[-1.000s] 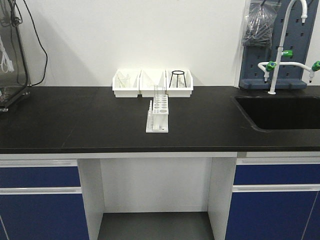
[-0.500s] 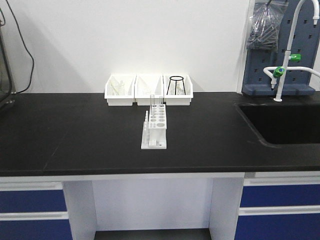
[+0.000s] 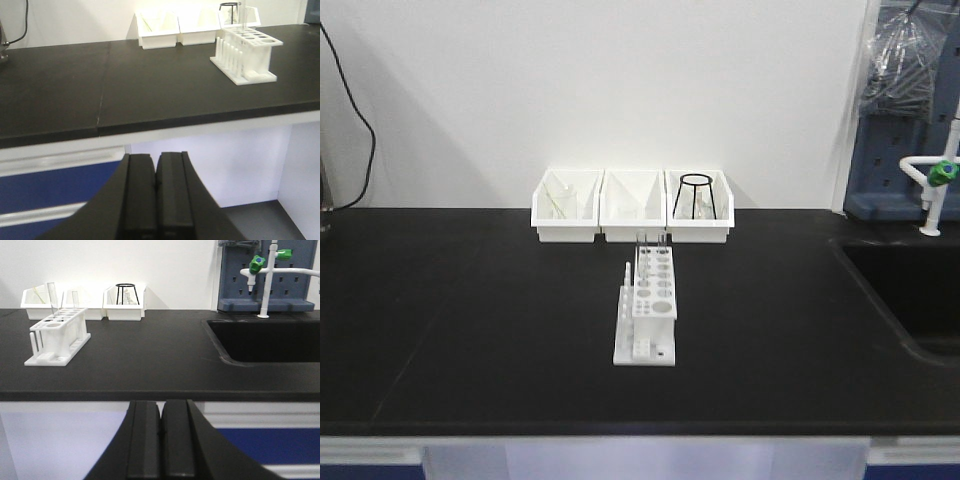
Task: Flip and reinsert test tube from rack
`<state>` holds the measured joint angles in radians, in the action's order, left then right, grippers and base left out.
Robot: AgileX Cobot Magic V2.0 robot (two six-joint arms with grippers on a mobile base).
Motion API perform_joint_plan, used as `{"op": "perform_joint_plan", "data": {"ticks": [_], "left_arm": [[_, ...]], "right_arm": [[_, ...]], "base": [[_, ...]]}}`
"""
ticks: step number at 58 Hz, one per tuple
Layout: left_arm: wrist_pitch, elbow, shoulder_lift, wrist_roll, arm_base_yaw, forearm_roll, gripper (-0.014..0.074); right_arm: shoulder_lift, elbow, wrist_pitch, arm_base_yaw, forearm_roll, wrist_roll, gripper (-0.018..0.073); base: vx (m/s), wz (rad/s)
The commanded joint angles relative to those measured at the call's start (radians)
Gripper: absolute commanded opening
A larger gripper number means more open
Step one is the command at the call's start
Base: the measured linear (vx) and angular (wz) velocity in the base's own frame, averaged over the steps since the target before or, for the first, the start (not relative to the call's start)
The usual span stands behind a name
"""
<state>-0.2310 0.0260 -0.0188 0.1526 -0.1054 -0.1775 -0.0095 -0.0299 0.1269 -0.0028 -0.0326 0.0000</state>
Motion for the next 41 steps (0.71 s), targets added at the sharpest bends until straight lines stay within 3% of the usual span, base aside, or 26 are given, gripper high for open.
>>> {"op": "perform_joint_plan", "data": {"ticks": [1,41], "left_arm": [[0.08,-0.004,-0.008,0.009,0.0,0.005,-0.0006],[0.08,-0.004,-0.008,0.009,0.0,0.005,-0.0006]], "right_arm": [[-0.014,-0.003,-0.084,-0.005,-0.008,-0.011,-0.001],[-0.014,-0.003,-0.084,-0.005,-0.008,-0.011,-0.001]], "base": [[0.4,0.03],[0.35,-0.02]]}}
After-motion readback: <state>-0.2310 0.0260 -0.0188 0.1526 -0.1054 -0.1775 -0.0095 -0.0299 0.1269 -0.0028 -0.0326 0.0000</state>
